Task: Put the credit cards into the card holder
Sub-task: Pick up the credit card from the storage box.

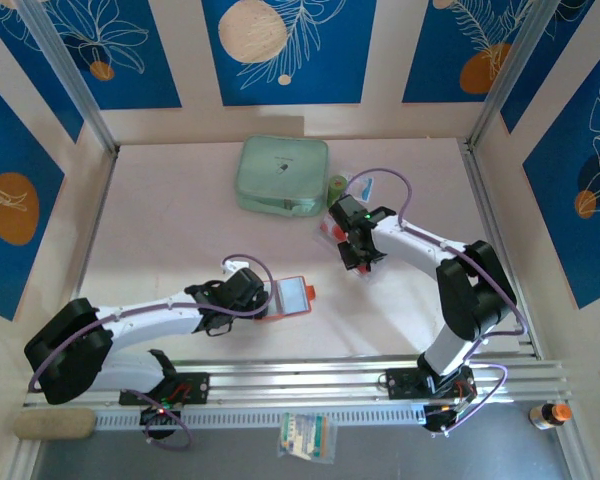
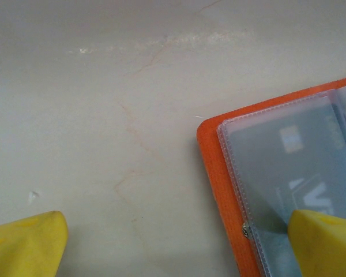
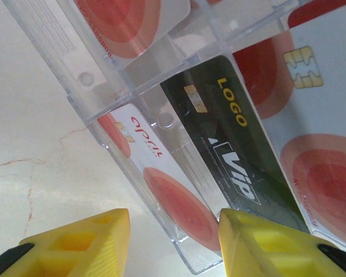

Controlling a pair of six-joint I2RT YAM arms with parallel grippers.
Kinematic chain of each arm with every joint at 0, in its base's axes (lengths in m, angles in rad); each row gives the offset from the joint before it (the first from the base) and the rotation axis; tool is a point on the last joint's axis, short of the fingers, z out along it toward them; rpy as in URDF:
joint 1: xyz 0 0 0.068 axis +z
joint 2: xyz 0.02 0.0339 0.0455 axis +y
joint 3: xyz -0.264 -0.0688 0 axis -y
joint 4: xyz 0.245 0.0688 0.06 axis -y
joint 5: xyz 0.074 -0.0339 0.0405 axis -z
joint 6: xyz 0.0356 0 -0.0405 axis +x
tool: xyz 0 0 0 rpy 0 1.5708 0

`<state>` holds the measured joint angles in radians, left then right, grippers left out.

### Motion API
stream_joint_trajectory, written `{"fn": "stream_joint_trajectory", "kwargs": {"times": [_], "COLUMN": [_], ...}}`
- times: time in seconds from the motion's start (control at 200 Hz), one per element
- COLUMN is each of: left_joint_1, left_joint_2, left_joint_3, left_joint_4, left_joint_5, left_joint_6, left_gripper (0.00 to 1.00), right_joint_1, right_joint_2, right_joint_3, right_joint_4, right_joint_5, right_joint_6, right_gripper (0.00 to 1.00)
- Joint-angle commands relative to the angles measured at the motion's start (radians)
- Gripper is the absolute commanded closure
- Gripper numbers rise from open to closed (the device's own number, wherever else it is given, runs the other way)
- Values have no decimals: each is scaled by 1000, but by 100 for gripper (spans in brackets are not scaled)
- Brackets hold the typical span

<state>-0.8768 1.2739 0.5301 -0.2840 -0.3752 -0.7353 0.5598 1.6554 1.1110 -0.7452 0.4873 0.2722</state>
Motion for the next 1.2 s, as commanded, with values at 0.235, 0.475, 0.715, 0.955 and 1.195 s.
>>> {"fn": "stream_joint_trajectory", "kwargs": {"times": [0.235, 0.475, 0.715, 0.955, 1.195], "left_joint_1": [9, 8, 9, 8, 9], "left_joint_2": [11, 9, 4, -2, -4], "left_joint_3": [-5, -7, -7, -9, -10], "left_joint_4": [-6, -5, -8, -12, -9], "left_joint_5": [-11, -9, -7, -7, -9], "left_joint_6": [-6, -7, -9, -12, -15], "left_gripper": [2, 2, 2, 2, 2], "right_joint_1": [20, 31, 32, 35, 53], "right_joint_2": [-28, -53, 2, 47, 72], "right_joint_3": [-1, 40, 67, 56, 43], "right_joint_4": [-2, -11, -19, -6, 2], "right_joint_5": [0, 38, 86, 111, 96], "right_joint_6": [4, -5, -23, -28, -18], "right_gripper": [57, 57, 57, 57, 60]}}
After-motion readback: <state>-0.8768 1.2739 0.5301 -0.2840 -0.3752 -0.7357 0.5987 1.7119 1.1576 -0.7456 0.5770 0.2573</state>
